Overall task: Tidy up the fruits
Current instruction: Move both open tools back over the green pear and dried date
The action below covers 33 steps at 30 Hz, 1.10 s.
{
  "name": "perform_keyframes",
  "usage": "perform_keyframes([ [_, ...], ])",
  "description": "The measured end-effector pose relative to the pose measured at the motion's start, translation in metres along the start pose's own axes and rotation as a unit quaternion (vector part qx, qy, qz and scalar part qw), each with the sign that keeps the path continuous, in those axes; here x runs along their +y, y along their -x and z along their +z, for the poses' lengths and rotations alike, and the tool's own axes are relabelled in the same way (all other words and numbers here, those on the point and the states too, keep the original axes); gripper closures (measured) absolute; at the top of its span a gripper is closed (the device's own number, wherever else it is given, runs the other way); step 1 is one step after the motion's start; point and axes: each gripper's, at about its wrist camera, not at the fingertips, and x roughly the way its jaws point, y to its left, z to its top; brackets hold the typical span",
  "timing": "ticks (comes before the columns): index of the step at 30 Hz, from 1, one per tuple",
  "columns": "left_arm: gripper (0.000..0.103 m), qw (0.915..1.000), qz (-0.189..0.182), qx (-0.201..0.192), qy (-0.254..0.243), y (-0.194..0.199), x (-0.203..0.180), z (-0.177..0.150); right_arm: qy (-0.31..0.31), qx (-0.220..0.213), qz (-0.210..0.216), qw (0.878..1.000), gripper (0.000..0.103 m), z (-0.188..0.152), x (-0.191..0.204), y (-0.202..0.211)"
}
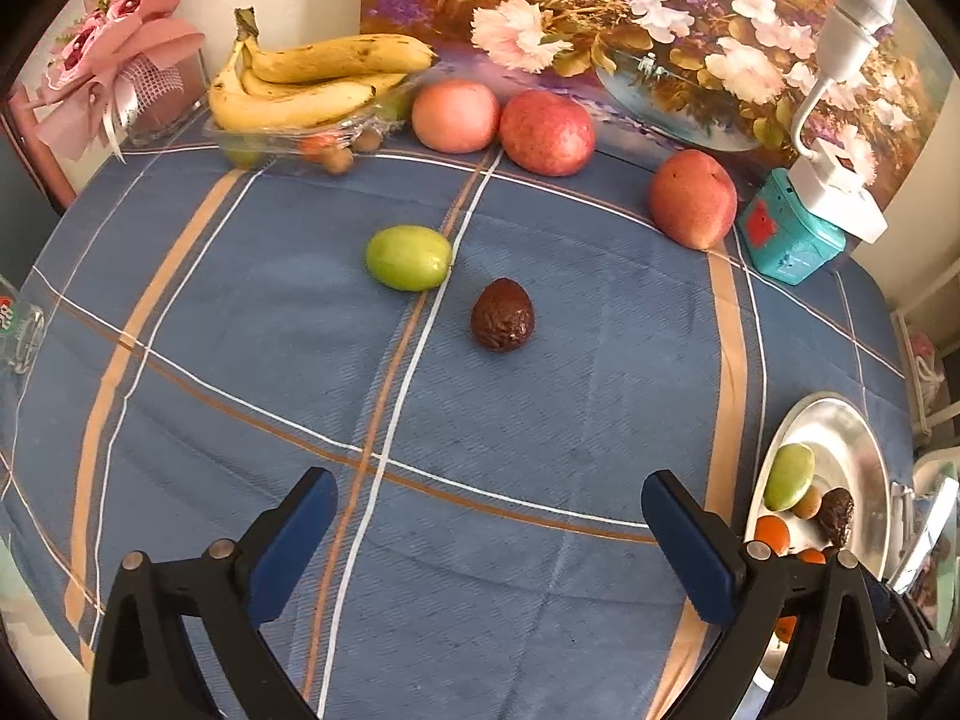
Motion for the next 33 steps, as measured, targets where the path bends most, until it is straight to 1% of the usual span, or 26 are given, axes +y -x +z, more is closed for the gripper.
perform_keyframes([
  [5,0.0,0.9999,0.007,-0.004,-0.013,0.0,-0.004,-0.001,0.009,0.001,0.001,1.0,0.038,0.001,0.005,0.0],
  [11,0.0,0.9996,0.013,-0.005,-0.023,-0.001,-0.007,0.0,0.013,0.002,0.001,1.0,0.032,0.001,0.006,0.0],
  [13,0.0,0.9993,0.024,-0.011,-0.027,-0.001,-0.007,0.0,0.015,0.002,0.001,1.0,0.031,0.001,0.006,-0.001],
  [15,0.0,0.9989,0.034,-0.015,-0.029,-0.001,-0.006,0.0,0.018,0.002,-0.001,1.0,0.027,0.0,0.007,-0.001],
  [16,0.0,0.9988,0.034,-0.016,-0.03,-0.001,-0.005,0.0,0.02,0.0,-0.003,1.0,0.021,0.0,0.007,-0.001],
  [17,0.0,0.9989,0.032,-0.016,-0.03,-0.001,-0.005,0.0,0.023,-0.002,-0.005,1.0,0.013,0.0,0.008,-0.001],
  [19,0.0,0.999,0.029,-0.017,-0.03,-0.001,-0.004,0.001,0.033,-0.01,-0.015,0.999,0.007,-0.001,0.009,-0.001],
  [22,0.0,0.9987,0.031,-0.021,-0.036,0.0,-0.004,0.002,0.04,-0.016,-0.024,0.999,0.006,-0.001,0.011,-0.001],
  [28,0.0,0.9982,0.032,-0.024,-0.045,0.001,0.001,0.005,0.03,-0.021,-0.013,0.999,0.006,-0.001,0.011,-0.002],
  [33,0.0,0.9974,0.042,-0.021,-0.056,0.001,0.013,0.008,0.031,-0.011,-0.002,0.999,0.006,0.0,0.014,-0.007],
])
